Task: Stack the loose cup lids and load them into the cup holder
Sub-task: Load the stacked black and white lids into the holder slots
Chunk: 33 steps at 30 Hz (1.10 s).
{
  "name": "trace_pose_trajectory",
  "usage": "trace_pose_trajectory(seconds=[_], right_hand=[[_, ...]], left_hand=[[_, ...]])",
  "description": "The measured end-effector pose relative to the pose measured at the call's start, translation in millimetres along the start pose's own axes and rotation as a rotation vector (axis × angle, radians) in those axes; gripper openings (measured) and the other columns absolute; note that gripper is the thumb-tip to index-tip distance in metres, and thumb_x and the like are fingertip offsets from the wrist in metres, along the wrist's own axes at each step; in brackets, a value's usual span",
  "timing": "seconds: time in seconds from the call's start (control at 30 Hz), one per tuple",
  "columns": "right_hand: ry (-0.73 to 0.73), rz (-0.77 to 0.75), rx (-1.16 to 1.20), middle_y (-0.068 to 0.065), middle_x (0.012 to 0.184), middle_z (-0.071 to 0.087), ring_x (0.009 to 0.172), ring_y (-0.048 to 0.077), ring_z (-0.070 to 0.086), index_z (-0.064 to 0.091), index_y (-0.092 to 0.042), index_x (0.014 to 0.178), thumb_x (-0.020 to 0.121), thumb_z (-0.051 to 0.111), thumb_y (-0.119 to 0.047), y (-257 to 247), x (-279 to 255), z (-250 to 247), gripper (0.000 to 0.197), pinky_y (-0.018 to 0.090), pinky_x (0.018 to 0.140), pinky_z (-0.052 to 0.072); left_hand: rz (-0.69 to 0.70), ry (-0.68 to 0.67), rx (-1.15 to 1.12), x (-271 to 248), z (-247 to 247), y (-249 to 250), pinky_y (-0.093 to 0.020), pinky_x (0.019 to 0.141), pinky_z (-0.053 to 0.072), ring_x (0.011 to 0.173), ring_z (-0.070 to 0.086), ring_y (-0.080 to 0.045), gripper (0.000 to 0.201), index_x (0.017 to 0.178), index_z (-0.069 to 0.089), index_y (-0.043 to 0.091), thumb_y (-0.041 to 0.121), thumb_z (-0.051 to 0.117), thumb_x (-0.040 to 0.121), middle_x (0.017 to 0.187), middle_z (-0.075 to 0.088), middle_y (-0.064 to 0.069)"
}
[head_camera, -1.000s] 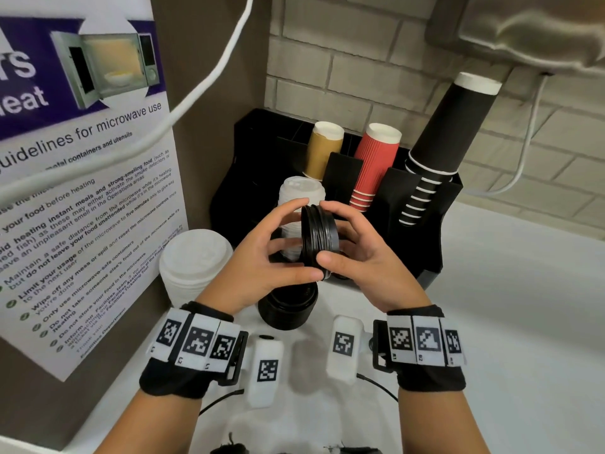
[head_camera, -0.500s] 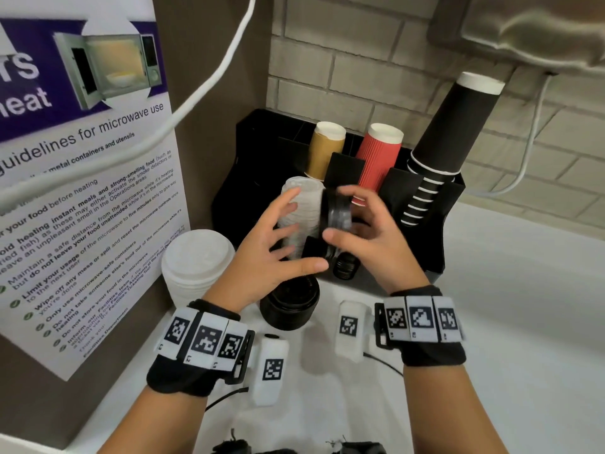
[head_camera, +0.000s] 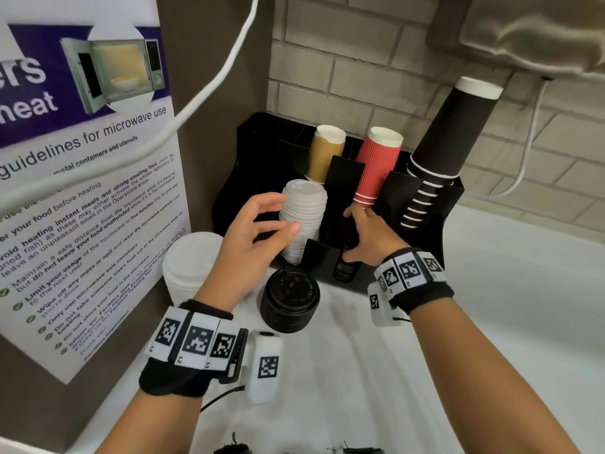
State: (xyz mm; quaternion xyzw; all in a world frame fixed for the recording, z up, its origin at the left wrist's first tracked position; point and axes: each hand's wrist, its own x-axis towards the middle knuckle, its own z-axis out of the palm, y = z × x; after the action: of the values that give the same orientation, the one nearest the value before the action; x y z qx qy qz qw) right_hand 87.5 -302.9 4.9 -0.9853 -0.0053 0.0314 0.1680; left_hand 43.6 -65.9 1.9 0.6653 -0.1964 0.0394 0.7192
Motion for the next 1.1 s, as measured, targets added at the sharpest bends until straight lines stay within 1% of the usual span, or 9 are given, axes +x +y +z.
trace_pose_trajectory(seconds=[0.17,0.3,0.47,0.63,0.73,0.8,0.87,0.97,1.1], right_hand=[[-0.127,0.014,-0.115,0.012,0.133,0.037,0.107,0.029,0.049,0.034,-0.018,0.134,0.069,0.078,-0.016,-4,4,0,0.079,0.042,0.086,0.052],[-0.129,0.038,-0.268,0.009,0.129,0.037,0.113,0.031,0.045,0.035,-0.02,0.131,0.061,0.086,-0.023,-7,-1,6,0.086,0.045,0.087,0.051],[-0.017,0.059,-0.377,0.01,0.13,0.038,0.115,0.031,0.044,0.038,-0.011,0.128,0.066,0.084,-0.027,-12,-11,18,0.078,0.041,0.086,0.051],[0.045,0.045,-0.393,0.011,0.125,0.044,0.112,0.03,0.049,0.042,-0.005,0.123,0.078,0.074,-0.022,-18,-25,28,0.058,0.035,0.084,0.048],[0.247,-0.083,-0.268,0.013,0.118,0.048,0.104,0.03,0.05,0.05,-0.003,0.113,0.082,0.064,-0.012,-24,-37,21,0.035,0.032,0.083,0.044],[0.364,-0.24,-0.041,0.014,0.107,0.053,0.095,0.03,0.052,0.056,-0.001,0.103,0.08,0.063,-0.008,-36,-45,19,0.025,0.035,0.081,0.044],[0.188,-0.334,0.148,0.009,0.103,0.054,0.093,0.025,0.054,0.056,-0.006,0.103,0.079,0.071,-0.021,-51,-52,24,0.032,0.036,0.081,0.046],[-0.178,-0.263,0.103,0.001,0.111,0.048,0.102,0.018,0.047,0.045,-0.018,0.116,0.066,0.08,-0.05,-65,-56,45,0.068,0.034,0.086,0.047],[-0.189,-0.192,-0.02,0.003,0.114,0.045,0.109,0.024,0.043,0.038,-0.019,0.121,0.06,0.084,-0.047,-72,-54,66,0.082,0.042,0.09,0.047]], left_hand=[[-0.017,0.016,0.018,2,-1,-3,-0.028,0.089,0.051,0.1,0.063,-0.006,0.036,0.113,0.057,0.039,0.037,0.066,0.078,0.122,0.056,0.014],[-0.018,0.019,0.028,2,-1,-3,-0.028,0.088,0.05,0.099,0.063,-0.005,0.035,0.113,0.057,0.039,0.036,0.065,0.079,0.121,0.056,0.016],[-0.033,0.029,0.046,1,-1,-2,-0.034,0.095,0.051,0.101,0.063,-0.007,0.035,0.113,0.057,0.038,0.037,0.065,0.079,0.124,0.055,0.012],[-0.041,0.038,0.064,-1,-2,1,-0.043,0.1,0.049,0.102,0.063,-0.007,0.035,0.113,0.058,0.039,0.036,0.065,0.078,0.124,0.055,0.013],[-0.039,0.044,0.075,-1,-4,2,-0.045,0.1,0.049,0.102,0.063,-0.007,0.035,0.111,0.059,0.042,0.041,0.067,0.077,0.123,0.056,0.014],[-0.04,0.045,0.08,-1,-5,2,-0.044,0.1,0.049,0.104,0.063,-0.008,0.036,0.111,0.059,0.042,0.044,0.067,0.076,0.124,0.056,0.013],[-0.042,0.046,0.075,-1,-5,2,-0.043,0.1,0.05,0.103,0.063,-0.007,0.033,0.112,0.059,0.039,0.039,0.066,0.079,0.124,0.056,0.012],[-0.04,0.039,0.077,-3,-5,2,-0.039,0.098,0.051,0.103,0.063,-0.006,0.033,0.113,0.059,0.037,0.036,0.065,0.08,0.123,0.056,0.014],[-0.036,0.034,0.074,-6,-7,3,-0.038,0.097,0.051,0.104,0.064,-0.007,0.031,0.111,0.059,0.039,0.036,0.065,0.08,0.124,0.056,0.012]])
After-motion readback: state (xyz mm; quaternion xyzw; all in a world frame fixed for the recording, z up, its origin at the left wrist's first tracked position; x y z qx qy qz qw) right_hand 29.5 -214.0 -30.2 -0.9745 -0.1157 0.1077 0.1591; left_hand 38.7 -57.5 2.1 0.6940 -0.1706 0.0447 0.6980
